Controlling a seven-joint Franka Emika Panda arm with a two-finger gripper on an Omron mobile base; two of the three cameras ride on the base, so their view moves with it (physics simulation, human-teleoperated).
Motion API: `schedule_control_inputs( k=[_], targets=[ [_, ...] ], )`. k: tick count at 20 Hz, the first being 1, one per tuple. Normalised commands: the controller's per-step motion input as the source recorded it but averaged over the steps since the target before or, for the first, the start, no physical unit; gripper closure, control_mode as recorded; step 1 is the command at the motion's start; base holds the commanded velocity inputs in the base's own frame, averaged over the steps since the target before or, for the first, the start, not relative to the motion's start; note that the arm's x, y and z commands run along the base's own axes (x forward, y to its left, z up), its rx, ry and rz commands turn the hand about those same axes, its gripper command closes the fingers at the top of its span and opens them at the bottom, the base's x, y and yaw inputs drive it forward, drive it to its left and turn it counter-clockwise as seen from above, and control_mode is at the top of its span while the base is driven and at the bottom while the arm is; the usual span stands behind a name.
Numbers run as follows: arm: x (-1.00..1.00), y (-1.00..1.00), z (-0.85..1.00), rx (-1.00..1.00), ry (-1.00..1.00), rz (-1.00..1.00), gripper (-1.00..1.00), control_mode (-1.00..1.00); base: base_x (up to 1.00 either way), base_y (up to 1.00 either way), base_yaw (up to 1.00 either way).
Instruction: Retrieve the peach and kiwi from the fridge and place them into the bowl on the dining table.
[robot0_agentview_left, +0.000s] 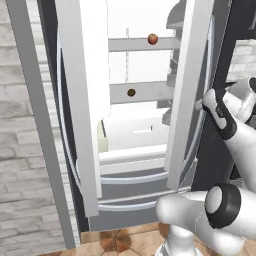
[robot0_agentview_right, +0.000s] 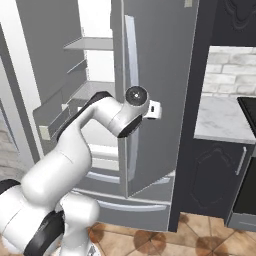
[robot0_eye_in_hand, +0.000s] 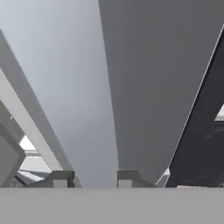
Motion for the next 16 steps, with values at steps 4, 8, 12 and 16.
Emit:
schedule_control_inputs(
  k=[4,8,12,16],
  targets=[
    [-0.45,-0.71,0.09,0.05,0.0,0.0,-1.0,-1.0,0.0,0.0,0.0],
    [-0.11,-0.08,0.09,0.0,0.01,-0.05,-1.0,-1.0,0.0,0.0,0.0],
    [-0.26,-0.01,0.21,-0.1,0.19,-0.22,-1.0,-1.0,0.0,0.0,0.0],
    [-0.25,0.0,0.35,-0.27,0.44,-0.33,-1.0,-1.0,0.0,0.0,0.0]
  ],
)
